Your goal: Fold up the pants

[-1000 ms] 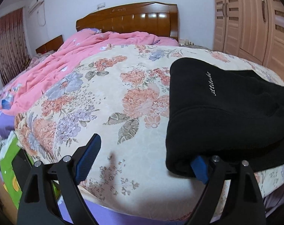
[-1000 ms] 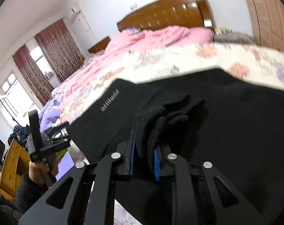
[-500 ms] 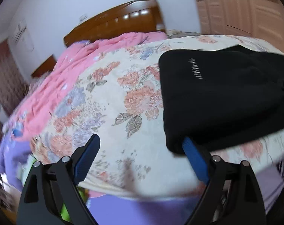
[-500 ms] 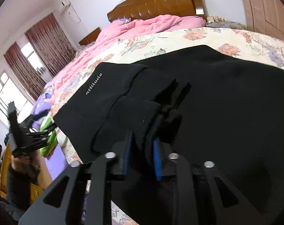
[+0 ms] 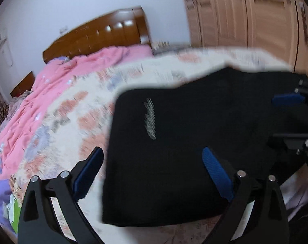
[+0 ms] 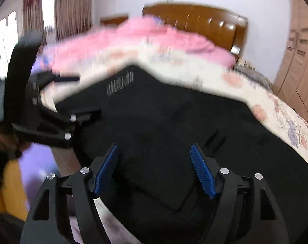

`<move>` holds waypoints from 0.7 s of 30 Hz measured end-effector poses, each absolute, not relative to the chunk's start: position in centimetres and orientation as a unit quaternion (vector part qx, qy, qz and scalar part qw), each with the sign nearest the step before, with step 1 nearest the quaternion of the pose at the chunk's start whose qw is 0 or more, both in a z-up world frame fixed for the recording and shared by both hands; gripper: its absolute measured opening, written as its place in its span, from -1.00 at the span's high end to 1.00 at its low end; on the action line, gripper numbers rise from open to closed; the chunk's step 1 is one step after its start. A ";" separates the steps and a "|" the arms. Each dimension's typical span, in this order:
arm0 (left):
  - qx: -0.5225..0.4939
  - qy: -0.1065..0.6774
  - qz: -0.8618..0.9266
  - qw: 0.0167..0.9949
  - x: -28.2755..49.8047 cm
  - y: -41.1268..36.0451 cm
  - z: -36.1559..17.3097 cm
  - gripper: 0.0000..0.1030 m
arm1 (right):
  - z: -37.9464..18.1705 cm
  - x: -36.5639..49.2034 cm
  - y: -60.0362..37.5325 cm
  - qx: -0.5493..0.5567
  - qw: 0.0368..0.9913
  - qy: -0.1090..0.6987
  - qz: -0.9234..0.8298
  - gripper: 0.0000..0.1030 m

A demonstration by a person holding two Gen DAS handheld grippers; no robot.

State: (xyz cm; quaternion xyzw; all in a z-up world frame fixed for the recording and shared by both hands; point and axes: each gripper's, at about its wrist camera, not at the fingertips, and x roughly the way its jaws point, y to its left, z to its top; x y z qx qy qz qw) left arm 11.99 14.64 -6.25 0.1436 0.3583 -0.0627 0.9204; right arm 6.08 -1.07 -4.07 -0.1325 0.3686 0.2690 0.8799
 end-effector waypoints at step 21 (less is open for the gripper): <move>0.002 0.449 -0.121 0.885 27.0 16.4 -5.9 -0.96 | -5.2 6.6 -2.4 -0.084 0.873 0.385 0.289 -0.48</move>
